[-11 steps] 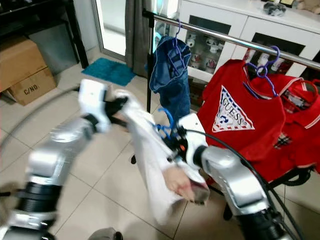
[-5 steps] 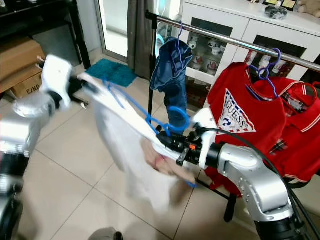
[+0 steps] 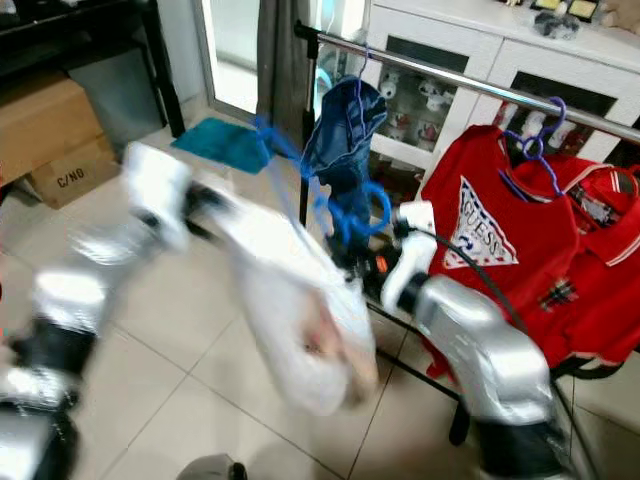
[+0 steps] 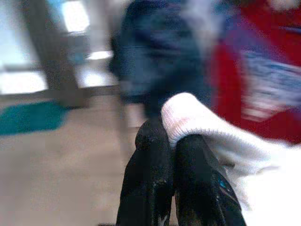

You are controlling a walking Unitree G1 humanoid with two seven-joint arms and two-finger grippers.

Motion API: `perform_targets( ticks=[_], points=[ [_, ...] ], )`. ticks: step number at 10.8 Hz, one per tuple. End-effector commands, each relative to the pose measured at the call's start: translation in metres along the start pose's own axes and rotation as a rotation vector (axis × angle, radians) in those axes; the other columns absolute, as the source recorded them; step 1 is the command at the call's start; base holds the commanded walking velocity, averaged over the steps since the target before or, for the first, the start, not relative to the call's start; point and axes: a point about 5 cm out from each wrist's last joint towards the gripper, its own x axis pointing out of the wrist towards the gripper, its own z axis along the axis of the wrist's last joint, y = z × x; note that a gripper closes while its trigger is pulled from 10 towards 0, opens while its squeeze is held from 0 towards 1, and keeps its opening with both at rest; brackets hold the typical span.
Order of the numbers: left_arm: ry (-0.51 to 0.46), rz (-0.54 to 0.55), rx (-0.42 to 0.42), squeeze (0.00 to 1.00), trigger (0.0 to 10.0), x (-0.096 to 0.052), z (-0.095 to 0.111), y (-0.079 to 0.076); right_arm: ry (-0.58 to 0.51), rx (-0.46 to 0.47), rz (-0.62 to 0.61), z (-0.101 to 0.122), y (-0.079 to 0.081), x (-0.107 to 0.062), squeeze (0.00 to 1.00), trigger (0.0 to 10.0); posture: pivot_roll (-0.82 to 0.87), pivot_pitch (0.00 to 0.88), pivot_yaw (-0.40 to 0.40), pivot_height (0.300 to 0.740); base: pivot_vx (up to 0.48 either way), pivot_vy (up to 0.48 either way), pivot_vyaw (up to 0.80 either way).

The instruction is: Hang hanger

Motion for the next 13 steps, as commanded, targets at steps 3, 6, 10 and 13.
perform_targets(
  ticks=[3,6,10,13],
  points=[
    [0.005,-0.400,0.037,0.00,0.0,-0.004,-0.002,-0.084,-0.109,0.095,-0.287,0.008,-0.023,0.018,0.00,0.0,0.08,0.000,0.000,0.740,0.000,0.000,0.00],
    [0.025,-0.011,-0.126,0.00,10.0,-0.042,-0.030,-0.042,0.067,-0.002,-0.464,-0.036,-0.037,-0.013,0.00,10.0,0.07,0.000,-0.027,0.740,0.000,0.000,-0.23],
    [0.054,0.223,-0.198,0.00,10.0,-0.059,-0.049,-0.037,0.019,-0.037,-0.565,-0.047,-0.031,-0.038,0.00,10.0,0.08,0.009,-0.028,0.740,0.000,0.000,-0.80],
    [0.026,0.276,-0.240,0.00,10.0,-0.060,-0.049,-0.039,-0.195,0.004,-0.581,-0.015,-0.018,-0.038,0.00,10.0,0.05,0.027,-0.025,0.740,0.000,0.000,-0.80]
  ],
)
